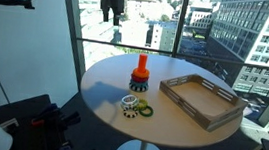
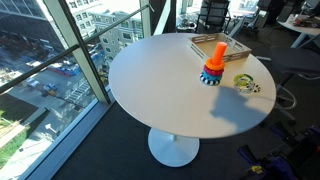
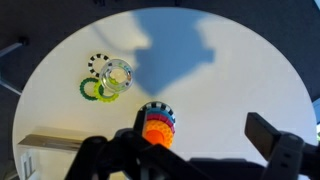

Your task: Pick up the orange ring and put it on the ring holder

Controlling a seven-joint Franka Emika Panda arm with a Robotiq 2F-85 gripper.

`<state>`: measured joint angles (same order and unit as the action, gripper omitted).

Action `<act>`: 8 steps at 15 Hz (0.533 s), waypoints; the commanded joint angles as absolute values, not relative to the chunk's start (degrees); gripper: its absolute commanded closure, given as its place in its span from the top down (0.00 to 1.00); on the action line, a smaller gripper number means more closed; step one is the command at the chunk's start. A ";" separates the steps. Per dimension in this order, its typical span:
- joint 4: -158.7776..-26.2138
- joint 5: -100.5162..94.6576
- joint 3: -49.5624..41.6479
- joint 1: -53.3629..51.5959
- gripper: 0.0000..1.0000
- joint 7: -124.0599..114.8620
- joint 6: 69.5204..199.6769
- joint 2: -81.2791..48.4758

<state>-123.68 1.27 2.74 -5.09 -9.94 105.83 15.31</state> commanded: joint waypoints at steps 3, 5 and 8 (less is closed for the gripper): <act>-126.10 3.70 2.88 -3.56 1.00 -9.85 103.89 21.74; -126.17 4.36 2.94 -3.45 1.00 -9.92 104.27 21.73; -125.79 3.66 3.39 -3.44 1.00 -9.72 104.61 20.83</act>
